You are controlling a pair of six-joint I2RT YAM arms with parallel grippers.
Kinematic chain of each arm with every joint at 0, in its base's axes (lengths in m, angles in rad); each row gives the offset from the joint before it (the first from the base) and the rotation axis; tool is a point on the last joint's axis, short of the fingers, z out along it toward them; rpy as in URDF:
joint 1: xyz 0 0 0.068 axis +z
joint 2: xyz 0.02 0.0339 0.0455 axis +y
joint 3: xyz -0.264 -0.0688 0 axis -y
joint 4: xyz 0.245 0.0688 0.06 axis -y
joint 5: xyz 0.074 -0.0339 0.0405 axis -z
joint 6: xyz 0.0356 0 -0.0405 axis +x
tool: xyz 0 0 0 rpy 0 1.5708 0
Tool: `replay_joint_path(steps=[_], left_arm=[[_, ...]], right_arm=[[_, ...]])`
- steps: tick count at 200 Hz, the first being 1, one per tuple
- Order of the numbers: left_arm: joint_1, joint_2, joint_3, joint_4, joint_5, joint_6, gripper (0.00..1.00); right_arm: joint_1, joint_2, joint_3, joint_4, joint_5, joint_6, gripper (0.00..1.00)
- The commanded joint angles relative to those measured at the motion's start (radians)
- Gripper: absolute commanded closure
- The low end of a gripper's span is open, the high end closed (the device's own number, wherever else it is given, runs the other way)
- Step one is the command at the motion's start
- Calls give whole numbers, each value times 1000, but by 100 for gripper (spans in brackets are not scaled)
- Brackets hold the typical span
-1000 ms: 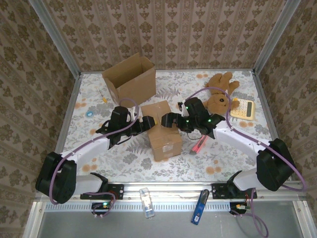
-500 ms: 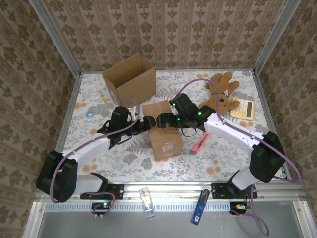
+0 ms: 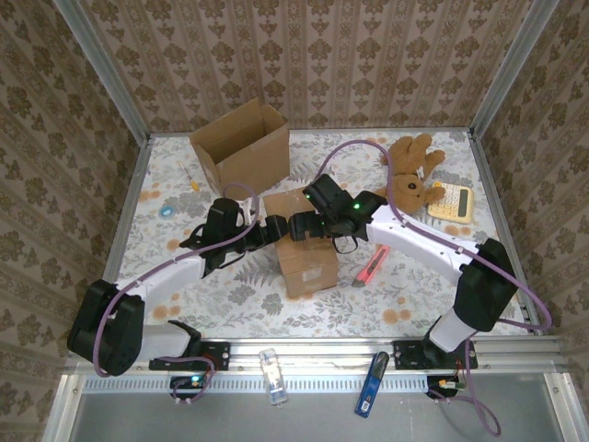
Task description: Unpack the express box
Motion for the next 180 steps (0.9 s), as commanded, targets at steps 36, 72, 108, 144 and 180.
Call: replay_joint_path(steps=[36,72,108,144,180], left_arm=[[-8,35,-43,-92,-28,-6,12],[-8,37,-40,-89,-28,-9,12],[-8,37,-37,-86,-27,-10,12],[-9,43,-34,-86,-24,-9,12],[-8,44,-36,-81,-22,-12,12]], right_arm=[[11,20,-40,-60,108,-6,2],[12,-55,-95,-4,53,-25,2],[12,-77,-129,0,47,-38,2],[12,-51,-105,-38,68,-56,2],[13,-18,-53,-140,173,-81,2]])
